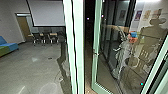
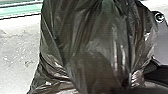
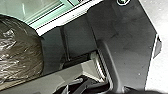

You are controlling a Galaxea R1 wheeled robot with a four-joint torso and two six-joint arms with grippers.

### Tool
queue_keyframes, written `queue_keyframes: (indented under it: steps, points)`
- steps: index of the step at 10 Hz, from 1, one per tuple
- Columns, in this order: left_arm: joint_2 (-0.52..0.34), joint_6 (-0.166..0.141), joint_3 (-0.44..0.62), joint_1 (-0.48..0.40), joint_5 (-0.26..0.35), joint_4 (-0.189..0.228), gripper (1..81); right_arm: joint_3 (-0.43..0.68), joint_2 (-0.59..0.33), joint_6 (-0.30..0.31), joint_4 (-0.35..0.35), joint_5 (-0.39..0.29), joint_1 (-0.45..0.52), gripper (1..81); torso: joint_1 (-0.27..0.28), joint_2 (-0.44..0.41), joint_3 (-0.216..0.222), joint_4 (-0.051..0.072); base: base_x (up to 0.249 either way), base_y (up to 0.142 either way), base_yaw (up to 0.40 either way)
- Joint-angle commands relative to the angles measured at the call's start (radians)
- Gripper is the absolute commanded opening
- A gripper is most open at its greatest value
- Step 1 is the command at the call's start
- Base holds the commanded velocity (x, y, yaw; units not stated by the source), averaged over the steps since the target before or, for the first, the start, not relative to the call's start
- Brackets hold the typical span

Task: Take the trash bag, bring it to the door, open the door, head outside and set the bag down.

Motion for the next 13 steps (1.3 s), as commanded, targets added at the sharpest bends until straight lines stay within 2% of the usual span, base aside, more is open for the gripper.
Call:
queue_keyframes:
  steps: [1,13]
  points:
    - [-0.006,0.003,-0.007,-0.053,0.055,0.006,1.0,0.008,0.015,-0.006,-0.012,-0.054,0.039,81.1,0.000,0.000,0.000,0.000,0.000,-0.095,0.000]
    - [-0.006,0.005,-0.005,-0.053,0.056,0.006,1.0,0.008,0.015,-0.006,-0.010,-0.054,0.039,81.1,0.000,0.000,0.000,0.000,0.000,-0.112,0.000]
